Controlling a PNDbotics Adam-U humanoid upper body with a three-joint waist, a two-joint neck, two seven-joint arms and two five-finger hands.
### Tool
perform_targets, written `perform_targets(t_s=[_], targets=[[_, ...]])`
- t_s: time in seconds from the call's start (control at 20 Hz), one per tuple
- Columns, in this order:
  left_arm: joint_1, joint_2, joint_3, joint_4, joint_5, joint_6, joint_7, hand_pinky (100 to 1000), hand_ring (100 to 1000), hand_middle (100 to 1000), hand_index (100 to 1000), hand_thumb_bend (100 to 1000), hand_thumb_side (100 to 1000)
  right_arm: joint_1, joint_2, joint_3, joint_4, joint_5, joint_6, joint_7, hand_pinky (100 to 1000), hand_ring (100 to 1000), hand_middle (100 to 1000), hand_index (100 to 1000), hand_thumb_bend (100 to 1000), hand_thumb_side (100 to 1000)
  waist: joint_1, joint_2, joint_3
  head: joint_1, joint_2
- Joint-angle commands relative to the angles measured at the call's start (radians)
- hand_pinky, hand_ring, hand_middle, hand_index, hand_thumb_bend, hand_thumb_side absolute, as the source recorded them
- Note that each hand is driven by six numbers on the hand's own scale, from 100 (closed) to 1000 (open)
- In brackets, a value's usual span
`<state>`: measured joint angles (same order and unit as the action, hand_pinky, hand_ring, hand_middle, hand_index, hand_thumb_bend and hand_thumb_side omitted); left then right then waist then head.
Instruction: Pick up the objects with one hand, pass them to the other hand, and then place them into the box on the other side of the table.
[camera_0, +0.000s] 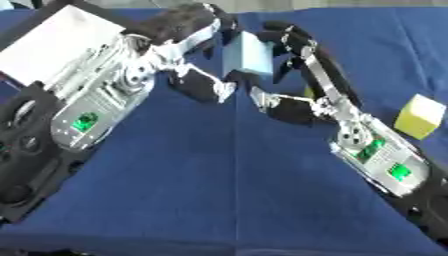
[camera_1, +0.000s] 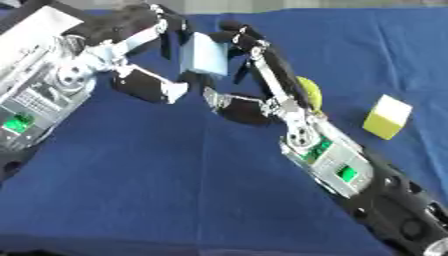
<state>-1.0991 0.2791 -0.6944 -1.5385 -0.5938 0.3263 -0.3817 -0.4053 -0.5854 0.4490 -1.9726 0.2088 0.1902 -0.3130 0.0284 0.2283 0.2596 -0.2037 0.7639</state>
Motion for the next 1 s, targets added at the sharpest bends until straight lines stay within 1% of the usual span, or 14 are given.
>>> perform_targets(t_s=[0.05, 0.1, 0.15, 0.2, 0.25, 0.3, 0.35, 0.4, 0.45, 0.8, 1.0], targets=[[-0.019, 0.018, 0.023, 0.005, -0.020, 0.007, 0.000, 735, 538, 302, 391, 100, 257, -0.006, -0.011, -0.001, -0.027, 0.022, 0.002, -0.002, 447, 700, 904, 804, 617, 167, 0.000, -0.022, 0.000, 0.002, 0.002], [-0.019, 0.018, 0.023, 0.005, -0.022, 0.008, 0.000, 733, 528, 300, 390, 100, 257, -0.006, -0.011, -0.001, -0.027, 0.029, 0.001, -0.001, 446, 695, 898, 812, 624, 110, 0.000, -0.022, 0.000, 0.003, 0.002], [-0.018, 0.018, 0.024, 0.005, -0.024, 0.009, 0.000, 732, 528, 300, 390, 100, 257, -0.007, -0.012, -0.002, -0.027, 0.039, -0.001, 0.001, 446, 693, 895, 814, 625, 100, 0.000, -0.022, -0.001, 0.003, 0.002], [-0.018, 0.018, 0.024, 0.006, -0.026, 0.009, 0.000, 732, 527, 298, 389, 100, 258, -0.008, -0.012, -0.004, -0.027, 0.052, -0.003, 0.004, 448, 683, 879, 809, 589, 100, 0.000, -0.022, -0.001, 0.003, 0.002], [-0.018, 0.017, 0.024, 0.006, -0.027, 0.010, 0.001, 732, 527, 298, 389, 100, 258, -0.008, -0.012, -0.005, -0.027, 0.065, -0.007, 0.006, 448, 682, 878, 809, 578, 100, 0.000, -0.022, -0.001, 0.003, 0.001], [-0.018, 0.017, 0.024, 0.006, -0.027, 0.010, 0.001, 731, 527, 298, 389, 100, 258, -0.008, -0.011, -0.007, -0.027, 0.076, -0.008, 0.007, 450, 678, 874, 807, 518, 100, 0.000, -0.022, -0.001, 0.003, 0.001], [-0.018, 0.016, 0.024, 0.006, -0.027, 0.011, 0.001, 731, 526, 297, 389, 100, 259, -0.008, -0.011, -0.009, -0.027, 0.085, -0.008, 0.005, 451, 676, 872, 807, 492, 100, 0.000, -0.022, -0.001, 0.003, 0.000], [-0.019, 0.016, 0.025, 0.006, -0.028, 0.011, 0.001, 730, 525, 296, 388, 100, 259, -0.008, -0.010, -0.010, -0.027, 0.092, -0.006, 0.002, 453, 670, 868, 806, 414, 100, 0.000, -0.022, -0.001, 0.003, 0.000], [-0.019, 0.016, 0.025, 0.006, -0.028, 0.013, 0.002, 730, 525, 296, 388, 100, 260, -0.008, -0.010, -0.012, -0.027, 0.096, -0.002, -0.006, 454, 669, 867, 804, 391, 100, 0.000, -0.021, -0.001, 0.003, 0.000], [-0.019, 0.019, 0.022, 0.005, -0.030, 0.018, -0.006, 727, 527, 295, 386, 100, 265, -0.007, -0.011, -0.011, -0.027, 0.093, 0.031, -0.067, 453, 670, 874, 810, 383, 100, 0.001, -0.021, 0.002, 0.003, 0.002], [-0.020, 0.025, 0.021, -0.001, -0.037, 0.024, -0.021, 727, 528, 296, 387, 100, 267, -0.005, -0.015, -0.009, -0.027, 0.092, 0.046, -0.085, 453, 671, 877, 814, 382, 100, 0.001, -0.023, 0.006, 0.004, 0.002]])
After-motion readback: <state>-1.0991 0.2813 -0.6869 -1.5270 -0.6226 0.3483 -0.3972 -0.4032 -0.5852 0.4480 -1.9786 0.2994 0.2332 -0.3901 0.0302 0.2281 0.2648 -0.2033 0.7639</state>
